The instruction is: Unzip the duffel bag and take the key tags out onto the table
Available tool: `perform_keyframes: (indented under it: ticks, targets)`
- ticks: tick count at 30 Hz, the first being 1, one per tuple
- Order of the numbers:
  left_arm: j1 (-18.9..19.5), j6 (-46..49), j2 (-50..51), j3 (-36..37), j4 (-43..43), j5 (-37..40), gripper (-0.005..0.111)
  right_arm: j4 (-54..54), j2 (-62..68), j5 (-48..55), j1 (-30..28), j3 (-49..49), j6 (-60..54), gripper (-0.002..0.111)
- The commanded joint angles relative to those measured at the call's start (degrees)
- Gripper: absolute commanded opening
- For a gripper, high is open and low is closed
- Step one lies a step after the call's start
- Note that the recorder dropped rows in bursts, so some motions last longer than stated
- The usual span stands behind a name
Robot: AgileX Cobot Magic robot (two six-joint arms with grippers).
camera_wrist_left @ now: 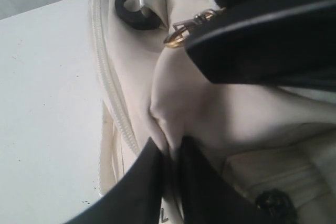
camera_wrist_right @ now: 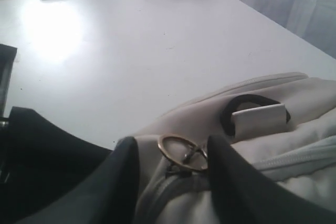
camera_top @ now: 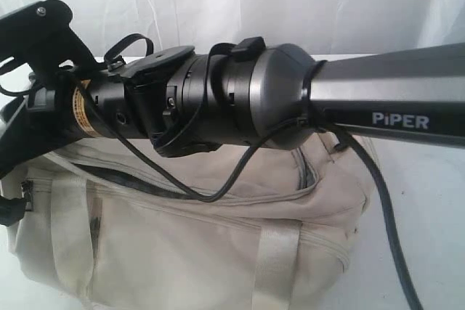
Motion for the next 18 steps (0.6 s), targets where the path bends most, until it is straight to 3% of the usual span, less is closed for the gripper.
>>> perform_keyframes:
  ticks: [1, 11, 18]
  targets:
    - [0.2, -0.2, -0.1, -0.6, 1.9, 1.1, 0.0, 0.1, 0.3, -1.9, 0.0, 0.1, 2.4, 0.04]
    - [0.2, -0.2, -0.1, -0.6, 5.1, 1.6, 0.0, -0.8, -0.2, -6.4, 0.0, 0.1, 3.6, 0.04]
    - [0.2, -0.2, -0.1, -0.6, 7.4, 1.9, 0.0, -15.4, -0.7, -13.3, -1.7, 0.1, 23.1, 0.04]
